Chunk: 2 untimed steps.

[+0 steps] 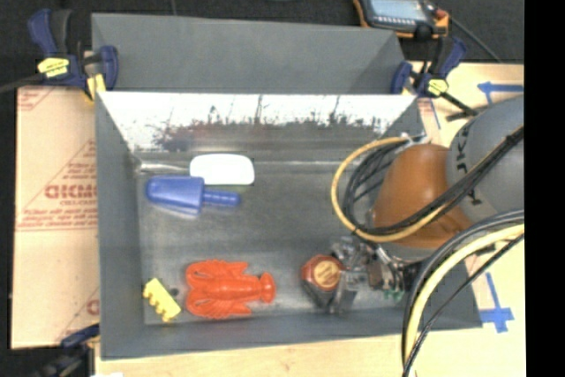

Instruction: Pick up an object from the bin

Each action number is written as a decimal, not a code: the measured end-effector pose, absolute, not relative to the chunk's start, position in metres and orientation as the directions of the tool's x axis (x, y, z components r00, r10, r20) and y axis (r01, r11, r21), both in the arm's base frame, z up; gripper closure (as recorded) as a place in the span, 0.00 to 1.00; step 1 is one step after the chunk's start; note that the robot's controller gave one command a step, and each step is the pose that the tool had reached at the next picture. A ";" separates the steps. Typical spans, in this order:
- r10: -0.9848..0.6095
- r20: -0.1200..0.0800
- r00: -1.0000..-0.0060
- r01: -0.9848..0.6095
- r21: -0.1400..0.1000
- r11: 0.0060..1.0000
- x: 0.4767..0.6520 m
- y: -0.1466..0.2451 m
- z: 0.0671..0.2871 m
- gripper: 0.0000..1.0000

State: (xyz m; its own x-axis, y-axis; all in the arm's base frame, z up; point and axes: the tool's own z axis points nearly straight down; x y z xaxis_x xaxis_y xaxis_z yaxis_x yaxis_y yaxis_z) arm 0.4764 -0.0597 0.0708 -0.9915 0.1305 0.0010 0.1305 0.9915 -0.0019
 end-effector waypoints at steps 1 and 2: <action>0.129 0.001 -0.992 0.129 -0.002 0.992 0.476 -0.060 0.071 1.00; 0.111 -0.002 -0.994 0.111 0.001 0.994 0.478 -0.108 0.070 1.00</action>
Offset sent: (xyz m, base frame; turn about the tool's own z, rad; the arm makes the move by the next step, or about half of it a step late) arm 0.0003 -0.0577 -0.0008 -0.0176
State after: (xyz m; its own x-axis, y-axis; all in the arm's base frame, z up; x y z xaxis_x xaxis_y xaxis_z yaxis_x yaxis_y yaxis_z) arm 0.4777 -0.1085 0.0702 -0.9938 0.1108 -0.0020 0.1108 0.9938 0.0011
